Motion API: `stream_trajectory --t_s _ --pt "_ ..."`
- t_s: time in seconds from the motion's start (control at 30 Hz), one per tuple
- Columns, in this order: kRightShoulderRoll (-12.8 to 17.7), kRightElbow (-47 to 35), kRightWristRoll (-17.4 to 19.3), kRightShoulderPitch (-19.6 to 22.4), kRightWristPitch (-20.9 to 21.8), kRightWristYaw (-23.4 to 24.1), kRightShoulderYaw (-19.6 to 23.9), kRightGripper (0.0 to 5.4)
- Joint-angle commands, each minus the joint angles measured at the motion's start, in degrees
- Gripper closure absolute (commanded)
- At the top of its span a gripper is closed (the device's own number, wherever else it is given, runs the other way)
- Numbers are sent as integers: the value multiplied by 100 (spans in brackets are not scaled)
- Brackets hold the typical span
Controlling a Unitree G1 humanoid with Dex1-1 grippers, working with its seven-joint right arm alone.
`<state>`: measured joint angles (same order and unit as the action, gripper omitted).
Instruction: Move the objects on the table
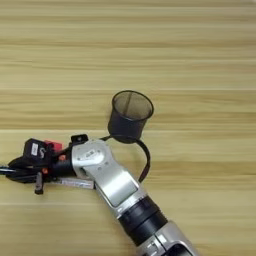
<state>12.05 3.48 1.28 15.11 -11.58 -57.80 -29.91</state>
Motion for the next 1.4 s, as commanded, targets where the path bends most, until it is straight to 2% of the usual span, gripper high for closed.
stream_trajectory --t_s 0.03,0.27,0.7,0.73,1.23,1.4 --pt "-178 151 -90 428 280 198 8 436" --pt "-185 598 -313 466 455 160 -128 437" --pt "-174 671 -458 356 560 117 -230 437" --pt "-173 662 -460 348 556 112 -234 400" --pt "-184 621 -442 325 526 85 -243 262" --pt "-228 546 -312 345 448 57 -157 209"
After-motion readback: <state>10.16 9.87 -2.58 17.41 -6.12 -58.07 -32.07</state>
